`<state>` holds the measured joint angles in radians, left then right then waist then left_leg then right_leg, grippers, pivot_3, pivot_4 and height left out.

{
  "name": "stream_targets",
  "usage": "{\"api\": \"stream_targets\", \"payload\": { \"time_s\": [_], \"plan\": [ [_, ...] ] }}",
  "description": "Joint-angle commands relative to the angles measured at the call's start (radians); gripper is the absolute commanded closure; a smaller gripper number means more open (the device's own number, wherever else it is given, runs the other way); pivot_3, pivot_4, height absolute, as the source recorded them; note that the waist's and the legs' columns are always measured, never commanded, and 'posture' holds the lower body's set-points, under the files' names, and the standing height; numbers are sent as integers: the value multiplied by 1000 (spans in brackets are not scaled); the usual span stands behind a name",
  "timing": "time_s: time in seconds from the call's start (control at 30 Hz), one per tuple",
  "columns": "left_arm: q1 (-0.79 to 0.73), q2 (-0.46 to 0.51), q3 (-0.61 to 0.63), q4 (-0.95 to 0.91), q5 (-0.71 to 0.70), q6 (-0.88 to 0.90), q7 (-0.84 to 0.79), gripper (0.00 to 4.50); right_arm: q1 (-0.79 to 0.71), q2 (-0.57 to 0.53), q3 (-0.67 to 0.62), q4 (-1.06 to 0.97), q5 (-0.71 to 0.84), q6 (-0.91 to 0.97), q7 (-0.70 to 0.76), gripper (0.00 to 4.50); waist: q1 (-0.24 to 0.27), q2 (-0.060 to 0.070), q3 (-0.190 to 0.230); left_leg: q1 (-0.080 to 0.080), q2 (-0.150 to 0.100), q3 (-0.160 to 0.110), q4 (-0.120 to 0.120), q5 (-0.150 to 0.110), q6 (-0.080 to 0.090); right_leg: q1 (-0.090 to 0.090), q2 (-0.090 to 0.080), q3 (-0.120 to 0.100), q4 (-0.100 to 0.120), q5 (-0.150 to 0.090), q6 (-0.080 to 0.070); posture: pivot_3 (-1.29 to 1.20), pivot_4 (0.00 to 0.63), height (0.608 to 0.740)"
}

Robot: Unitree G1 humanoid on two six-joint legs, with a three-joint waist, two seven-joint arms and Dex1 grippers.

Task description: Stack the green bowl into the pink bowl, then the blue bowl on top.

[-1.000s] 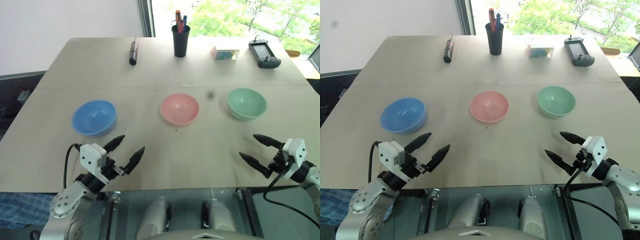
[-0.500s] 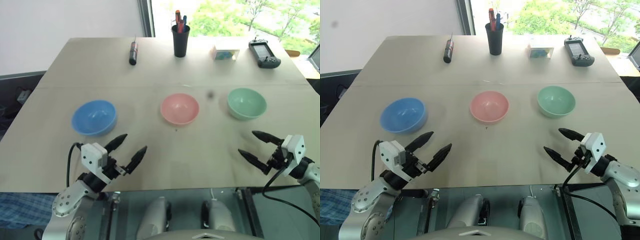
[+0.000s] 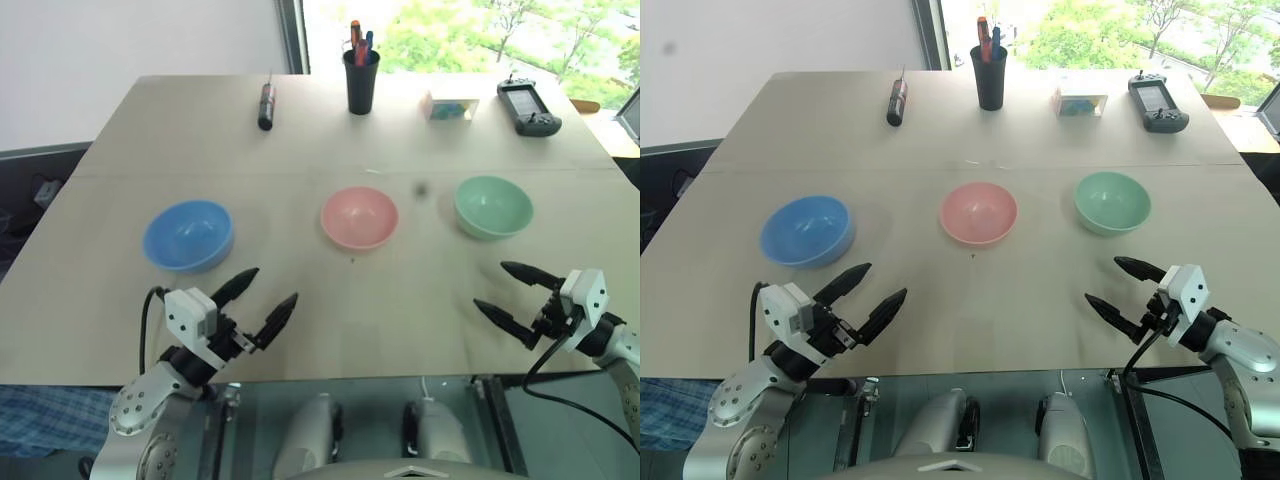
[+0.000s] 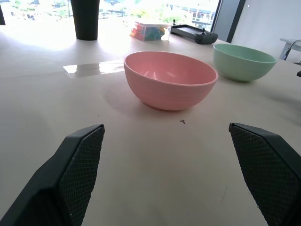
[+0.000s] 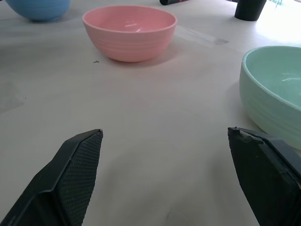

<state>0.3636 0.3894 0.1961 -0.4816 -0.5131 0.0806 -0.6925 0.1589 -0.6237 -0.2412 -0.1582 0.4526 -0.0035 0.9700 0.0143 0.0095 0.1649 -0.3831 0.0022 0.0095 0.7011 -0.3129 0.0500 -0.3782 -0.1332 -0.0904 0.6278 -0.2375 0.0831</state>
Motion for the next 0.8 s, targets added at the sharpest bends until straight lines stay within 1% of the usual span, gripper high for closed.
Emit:
{"api": "stream_targets", "payload": {
  "time_s": [0.03,0.13,0.3,0.4,0.5,0.53,0.63,0.8],
  "plan": [
    [2,-3,8,-1,-10,-32,-13,14,-10,-6,-7,-18,6,-5,3,0,0,0,0,0,0,0,0,0,0,0,0,0,0,0,0,0,150,737],
    [-2,-8,6,6,-15,-43,-23,14,-13,-12,-3,-26,1,-4,9,0,0,0,0,0,0,0,0,0,0,0,0,0,0,0,0,0,150,737],
    [-12,-32,4,22,-41,-77,-49,14,-26,-63,37,-55,-59,-43,52,0,0,0,0,0,0,1,0,0,0,0,0,1,0,0,0,0,150,737],
    [-24,-61,4,28,-55,-118,-63,14,-70,-110,82,-76,-129,-43,53,0,-1,0,0,0,0,1,0,0,0,0,0,1,0,0,0,0,150,737],
    [-29,-85,1,29,-82,-125,-69,14,-125,-130,119,-95,-172,-20,33,0,-1,-1,0,1,0,2,0,0,0,0,0,2,0,0,0,0,150,737],
    [-30,-88,-2,28,-89,-125,-75,14,-150,-136,134,-106,-185,-3,25,0,-1,-1,0,1,1,2,0,0,0,0,1,2,0,0,0,0,150,737],
    [-38,-94,-10,30,-102,-128,-84,14,-294,-138,212,-147,-236,75,-2,0,-3,-1,0,1,1,4,0,0,0,-1,1,3,0,0,0,0,150,737],
    [-49,-107,-18,42,-101,-138,-90,14,-538,-106,384,-138,-361,135,2,0,-3,-1,0,1,1,4,0,0,0,-2,3,4,-1,0,-1,0,150,737]
  ]
}}
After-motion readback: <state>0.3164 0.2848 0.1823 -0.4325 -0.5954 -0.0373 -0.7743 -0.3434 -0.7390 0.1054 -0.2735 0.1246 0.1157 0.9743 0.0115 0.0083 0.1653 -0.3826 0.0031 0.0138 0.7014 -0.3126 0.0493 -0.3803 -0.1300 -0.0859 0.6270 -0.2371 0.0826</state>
